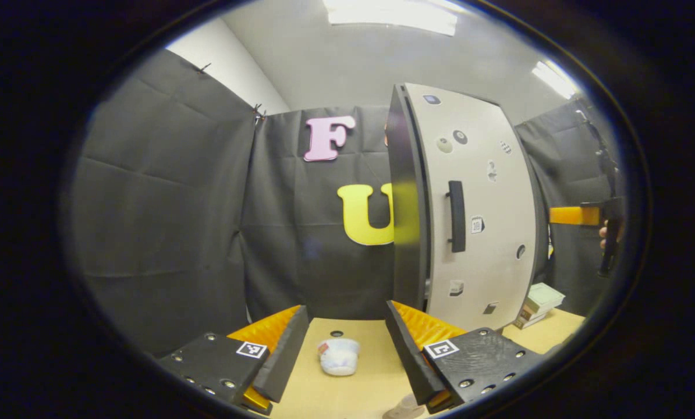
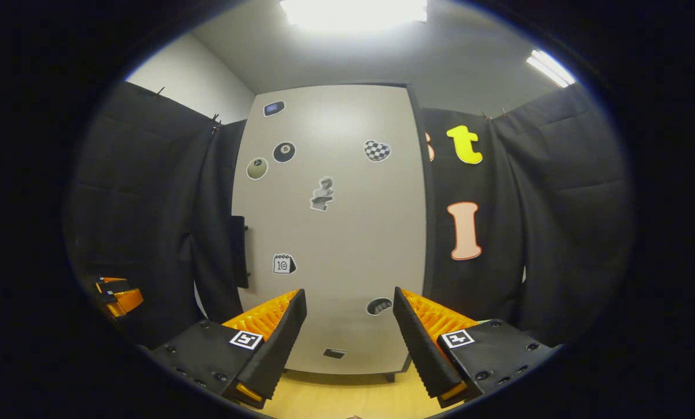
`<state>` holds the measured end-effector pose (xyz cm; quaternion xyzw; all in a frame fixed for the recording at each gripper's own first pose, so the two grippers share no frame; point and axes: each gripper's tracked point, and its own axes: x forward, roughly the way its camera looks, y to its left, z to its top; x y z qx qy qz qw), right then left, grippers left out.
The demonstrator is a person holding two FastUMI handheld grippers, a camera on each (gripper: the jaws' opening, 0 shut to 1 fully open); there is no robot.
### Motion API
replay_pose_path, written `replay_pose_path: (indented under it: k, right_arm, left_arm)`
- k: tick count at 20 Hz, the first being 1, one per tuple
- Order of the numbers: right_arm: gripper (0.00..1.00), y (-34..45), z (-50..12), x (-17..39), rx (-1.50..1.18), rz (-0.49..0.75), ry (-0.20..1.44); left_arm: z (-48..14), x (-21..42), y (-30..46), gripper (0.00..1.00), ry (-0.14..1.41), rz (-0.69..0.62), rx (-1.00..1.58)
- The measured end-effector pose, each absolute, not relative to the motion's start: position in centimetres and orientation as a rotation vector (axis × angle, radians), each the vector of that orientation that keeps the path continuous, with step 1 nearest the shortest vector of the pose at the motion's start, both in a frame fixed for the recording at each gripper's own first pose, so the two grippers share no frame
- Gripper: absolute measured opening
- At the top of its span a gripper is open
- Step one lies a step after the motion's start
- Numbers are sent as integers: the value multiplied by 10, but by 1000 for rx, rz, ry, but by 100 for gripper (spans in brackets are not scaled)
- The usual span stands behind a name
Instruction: Open the cabinet door with the right hand, grasp the bottle in the cabinet with the left hand and place it on the coaster, then close the cabinet door with the right hand.
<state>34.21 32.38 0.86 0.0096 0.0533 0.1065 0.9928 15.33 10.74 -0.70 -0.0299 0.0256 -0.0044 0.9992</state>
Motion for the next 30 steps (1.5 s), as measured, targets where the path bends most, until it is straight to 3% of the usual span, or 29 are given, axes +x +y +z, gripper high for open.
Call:
replay_pose_path:
  k: [11,14,15,16,19,20,21,30]
  right_arm:
    - [96,210,-32,283,-13,118,150]
    - [95,207,-38,288,15,129,173]
    - [91,207,-37,292,21,132,171]
    - [96,207,-33,295,28,133,159]
    - [96,214,-34,307,34,166,152]
    - [91,216,-35,310,31,173,152]
    - [96,219,-36,313,30,181,151]
    - [95,235,-33,317,49,203,145]
  left_arm:
    - [22,149,47,80,-5,-10,-54]
    - [26,145,49,80,-14,11,-37]
    - [25,144,49,80,-14,14,-45]
    - [24,143,49,80,-8,16,-50]
    - [19,142,60,80,13,49,-41]
    - [20,141,62,80,12,55,-41]
    - [19,141,66,80,10,60,-40]
    - [32,141,74,80,-19,55,-9]
